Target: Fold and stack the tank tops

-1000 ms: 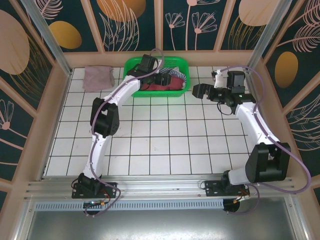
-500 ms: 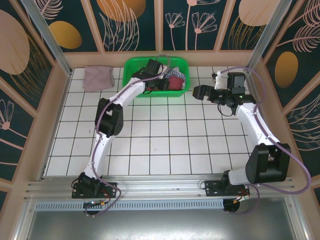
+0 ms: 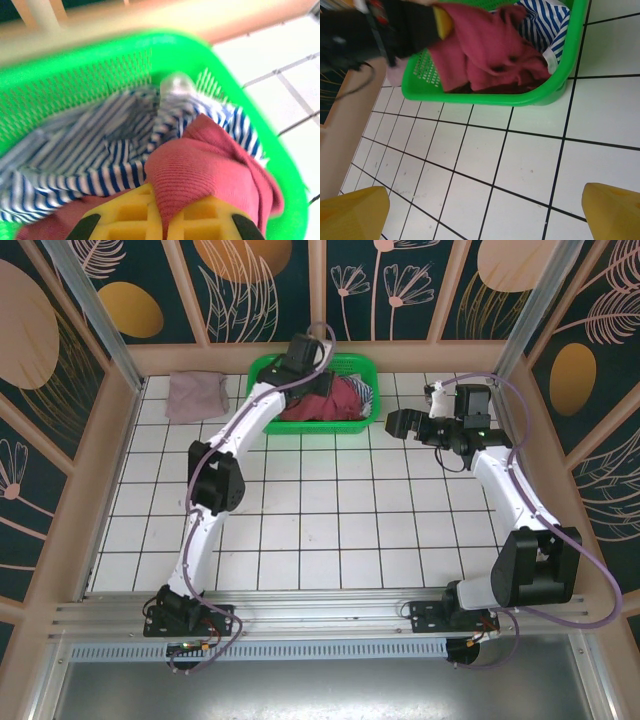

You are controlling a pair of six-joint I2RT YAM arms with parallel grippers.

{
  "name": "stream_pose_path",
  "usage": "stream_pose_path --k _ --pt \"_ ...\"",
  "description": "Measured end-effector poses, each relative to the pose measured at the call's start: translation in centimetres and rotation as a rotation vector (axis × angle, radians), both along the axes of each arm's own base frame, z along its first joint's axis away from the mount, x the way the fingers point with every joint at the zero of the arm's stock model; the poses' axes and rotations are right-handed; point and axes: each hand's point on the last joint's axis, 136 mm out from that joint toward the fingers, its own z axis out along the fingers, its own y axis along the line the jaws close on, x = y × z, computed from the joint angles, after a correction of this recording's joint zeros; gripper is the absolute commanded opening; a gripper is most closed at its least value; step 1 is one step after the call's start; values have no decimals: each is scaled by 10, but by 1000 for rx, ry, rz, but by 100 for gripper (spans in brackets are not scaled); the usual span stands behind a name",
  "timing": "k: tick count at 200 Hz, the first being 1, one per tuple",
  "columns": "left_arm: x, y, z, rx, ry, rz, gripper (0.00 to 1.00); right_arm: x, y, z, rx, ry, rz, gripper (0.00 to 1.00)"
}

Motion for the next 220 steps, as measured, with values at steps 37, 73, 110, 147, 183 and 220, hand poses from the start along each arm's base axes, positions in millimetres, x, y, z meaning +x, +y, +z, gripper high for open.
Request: stream_pose_path --k 37,73,110,147,183,220 --pt "-15 15 119 -92 -203 11 0 4 0 5 19 -18 -13 99" --pt "-42 31 227 -183 -425 16 0 6 3 16 61 -65 -18 99" --pt "-76 48 303 -275 -566 21 0 7 12 30 89 -114 -3 99" --pt "-121 45 325 -423 -503 -12 0 -5 18 37 106 -151 13 99" --pt "-189 -5 282 -551 -294 -102 0 -31 15 42 96 -176 21 98" --pt "-219 -49 216 -671 -53 -61 0 -66 9 35 79 -170 25 97"
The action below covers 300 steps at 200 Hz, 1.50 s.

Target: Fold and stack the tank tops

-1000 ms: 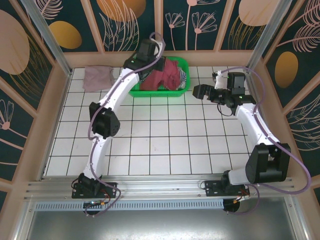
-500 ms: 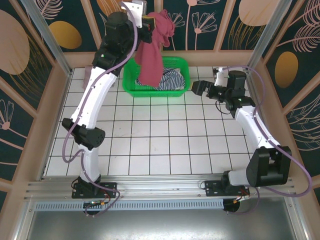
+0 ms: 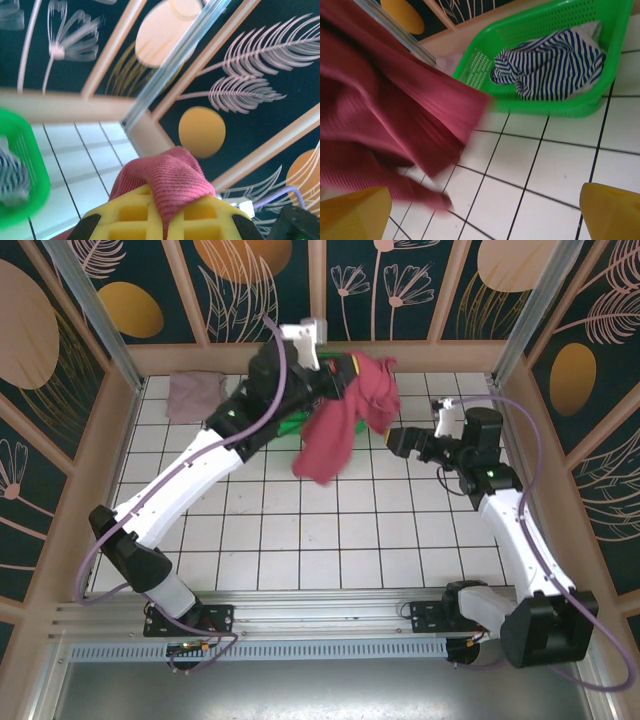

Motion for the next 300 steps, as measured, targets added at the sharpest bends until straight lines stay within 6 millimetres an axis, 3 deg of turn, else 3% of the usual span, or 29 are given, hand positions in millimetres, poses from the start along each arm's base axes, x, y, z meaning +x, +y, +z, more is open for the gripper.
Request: stream_pose_path --k 22,42,63,83,113,130,147,172,192,210,231,250,272,300 --pt "-12 -18 -58 -7 164 25 0 -21 -5 -10 -6 25 -5 96" --pt "-18 -13 -112 10 288 87 0 -36 -6 -20 -7 45 -5 95" --pt "-2 13 -173 46 396 188 0 -47 -6 -39 -4 94 2 94" --pt "31 42 -230 117 473 283 0 -55 -5 -62 7 170 6 93" --pt "73 95 -305 270 559 395 17 -69 2 -93 14 271 21 92" --pt "85 122 -334 382 606 447 36 -73 5 -103 16 309 28 89" --pt "86 133 -343 475 617 464 47 -69 6 -114 4 346 23 85" --pt "78 137 -339 524 632 470 54 -55 4 -144 -58 437 -6 82" --pt "58 140 -327 534 650 477 64 -38 10 -161 -117 466 -6 79" --pt "28 133 -305 508 657 459 65 -19 13 -171 -159 457 -11 77" --pt "-12 100 -275 461 633 378 65 3 19 -184 -207 443 -14 75" --pt "-50 65 -273 417 646 273 65 17 24 -197 -233 438 -11 72" --pt "-85 28 -299 434 706 167 64 34 28 -211 -252 437 -5 67" --pt "-104 -2 -341 460 783 110 64 52 35 -220 -243 439 9 62"
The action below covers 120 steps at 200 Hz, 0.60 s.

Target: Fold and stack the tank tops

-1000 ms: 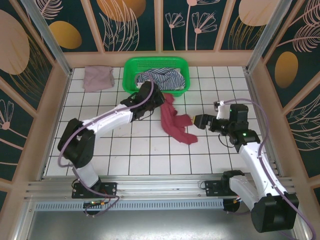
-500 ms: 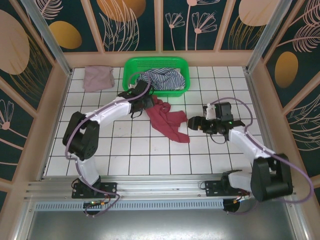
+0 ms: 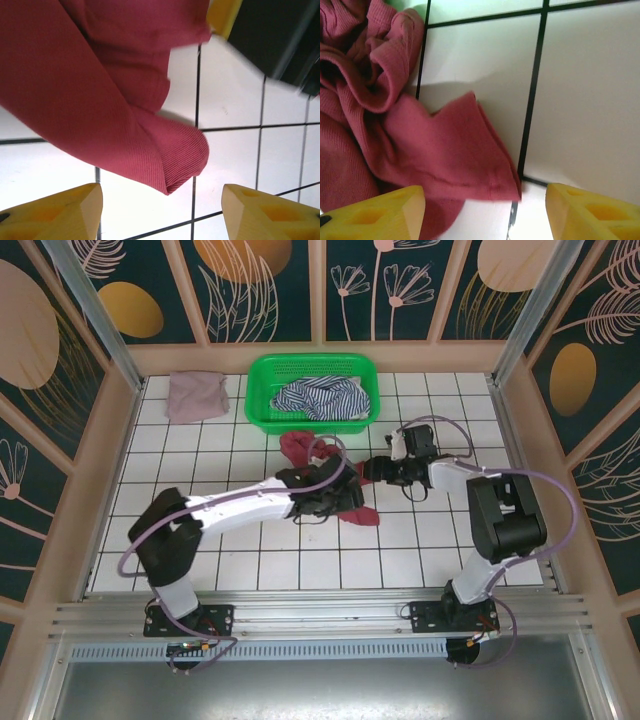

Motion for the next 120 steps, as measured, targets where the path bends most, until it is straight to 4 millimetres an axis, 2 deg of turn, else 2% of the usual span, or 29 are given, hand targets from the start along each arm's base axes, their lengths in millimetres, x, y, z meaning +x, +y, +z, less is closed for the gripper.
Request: stream_pose_path --k 39,58,76,109,120 --pt "-14 -20 -39 10 72 -41 64 8 19 -10 16 14 43 60" --pt "-13 -22 -52 30 87 -42 64 3 27 -18 10 30 65 54" --pt "-7 -32 -59 34 90 -42 64 5 28 -19 5 30 61 53" --pt "-2 -38 -60 24 79 -36 59 6 24 -22 -14 31 48 25" --pt "-1 -39 -60 19 74 -34 55 6 23 -22 -20 31 43 17"
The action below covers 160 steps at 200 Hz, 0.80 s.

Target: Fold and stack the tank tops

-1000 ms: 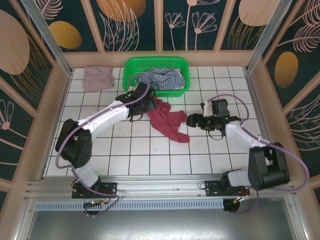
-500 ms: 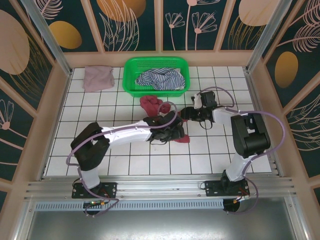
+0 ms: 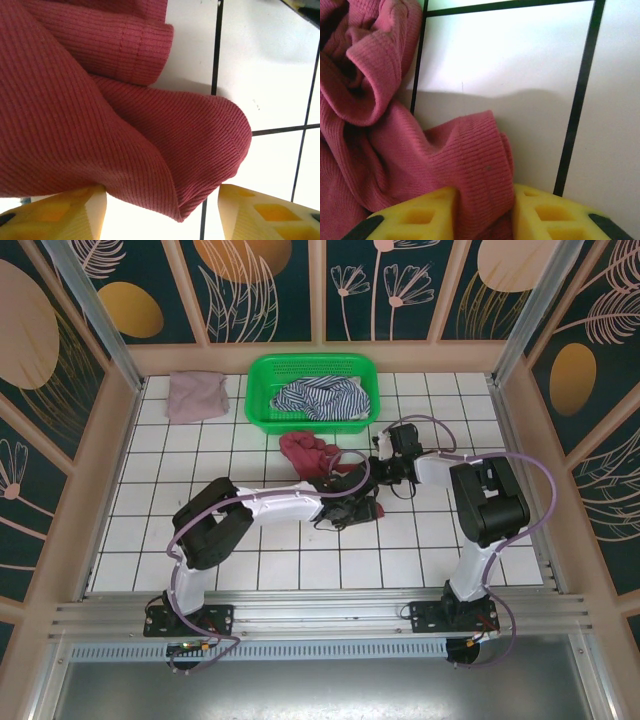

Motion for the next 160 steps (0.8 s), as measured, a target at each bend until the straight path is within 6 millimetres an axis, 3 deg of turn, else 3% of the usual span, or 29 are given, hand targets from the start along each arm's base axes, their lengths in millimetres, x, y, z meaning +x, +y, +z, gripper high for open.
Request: stream_pose_path --k 10,36,56,71,107,133,160 --pt "2 -1 1 3 -4 -2 46 0 -1 0 -2 0 -5 9" --pt "9 3 1 22 -18 17 14 0 -3 -2 -14 0 -10 2" --pt "15 17 -1 68 -31 32 10 1 -4 -2 -18 -3 -16 0" --pt "22 33 2 103 -42 48 0 2 -4 3 -19 -17 -19 0" --pt "39 65 23 142 -90 78 0 6 -8 29 -11 -71 -32 0" --pt "39 81 57 150 -137 67 0 7 -21 58 -8 -118 -62 0" --pt "38 109 130 120 -232 77 0 5 -42 110 3 -217 -105 0"
